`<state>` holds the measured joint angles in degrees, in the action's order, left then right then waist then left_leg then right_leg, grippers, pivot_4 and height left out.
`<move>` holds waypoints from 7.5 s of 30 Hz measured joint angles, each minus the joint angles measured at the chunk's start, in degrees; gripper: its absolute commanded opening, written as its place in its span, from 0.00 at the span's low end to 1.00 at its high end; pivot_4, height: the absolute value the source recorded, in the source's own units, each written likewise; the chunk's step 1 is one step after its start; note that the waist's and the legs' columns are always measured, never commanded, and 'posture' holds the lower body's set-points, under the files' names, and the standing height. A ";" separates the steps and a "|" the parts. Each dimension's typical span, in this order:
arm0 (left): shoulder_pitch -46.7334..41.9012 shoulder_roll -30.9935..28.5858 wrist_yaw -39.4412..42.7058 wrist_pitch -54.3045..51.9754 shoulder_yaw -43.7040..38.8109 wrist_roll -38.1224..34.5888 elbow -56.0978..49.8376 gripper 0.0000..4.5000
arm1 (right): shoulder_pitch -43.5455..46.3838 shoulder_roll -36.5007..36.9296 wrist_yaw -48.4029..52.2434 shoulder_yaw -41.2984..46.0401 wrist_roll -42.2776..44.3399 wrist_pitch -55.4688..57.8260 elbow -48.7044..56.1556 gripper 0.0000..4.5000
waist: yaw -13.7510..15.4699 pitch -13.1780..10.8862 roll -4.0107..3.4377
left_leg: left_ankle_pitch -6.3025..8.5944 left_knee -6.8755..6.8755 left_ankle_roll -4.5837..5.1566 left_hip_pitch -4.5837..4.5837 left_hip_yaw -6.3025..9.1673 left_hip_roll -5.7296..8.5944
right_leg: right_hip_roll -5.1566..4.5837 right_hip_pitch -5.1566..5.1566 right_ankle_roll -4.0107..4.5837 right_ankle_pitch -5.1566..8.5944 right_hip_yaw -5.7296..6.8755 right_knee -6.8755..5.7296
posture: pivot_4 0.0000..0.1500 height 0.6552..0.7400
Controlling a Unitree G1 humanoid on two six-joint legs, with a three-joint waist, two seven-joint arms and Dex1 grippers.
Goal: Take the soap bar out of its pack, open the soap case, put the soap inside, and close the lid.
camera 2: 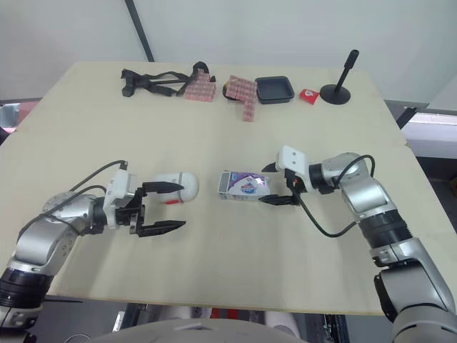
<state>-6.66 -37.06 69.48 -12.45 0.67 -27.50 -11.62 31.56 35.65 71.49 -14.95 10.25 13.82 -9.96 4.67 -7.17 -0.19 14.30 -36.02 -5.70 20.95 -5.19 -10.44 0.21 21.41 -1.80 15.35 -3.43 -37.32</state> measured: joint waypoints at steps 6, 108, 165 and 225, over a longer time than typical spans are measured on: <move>0.36 0.34 -0.92 -0.43 0.03 -0.05 -0.80 1.00 | -0.08 -1.42 -0.84 -0.38 -1.40 -2.15 -2.33 1.00 | 0.02 0.00 0.00 | 0.00 -0.10 0.01 0.04 0.00 0.00 | 0.00 0.04 0.00 0.00 0.01 -0.07 | 1.00 1.00; 0.07 1.03 -1.88 -2.17 0.44 -2.72 -1.18 1.00 | -21.51 -7.52 -61.39 43.35 9.42 45.94 21.89 0.37 | 1.61 0.19 -0.28 | -0.04 0.09 -0.11 -0.20 -0.10 0.03 | -0.01 0.03 -0.02 -0.01 -0.32 0.03 | 1.00 1.00; -16.33 -6.49 7.08 9.20 4.62 12.60 23.97 1.00 | -31.96 3.30 6.51 21.17 19.07 -16.21 10.34 0.99 | 0.08 0.20 -0.26 | -0.06 -0.20 0.07 0.06 -0.05 0.02 | -0.08 0.12 -0.01 -0.01 -0.21 -0.19 | 1.00 1.00; -22.81 -0.03 3.89 17.22 10.50 20.58 37.43 0.88 | -32.84 3.30 5.06 21.48 17.19 -19.26 9.14 1.00 | 1.45 0.20 -0.24 | -0.06 -0.25 0.07 0.15 -0.02 0.01 | -0.10 0.10 -0.01 -0.01 -0.11 -0.19 | 1.00 1.00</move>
<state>-29.47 -37.10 73.37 4.77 11.17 -6.93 25.82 -1.28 38.95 76.55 6.53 27.44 -5.43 -0.82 6.13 -6.97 -0.42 14.23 -36.27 -5.63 21.10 -5.21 -10.43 0.11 21.51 -1.81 15.35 -3.54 -37.51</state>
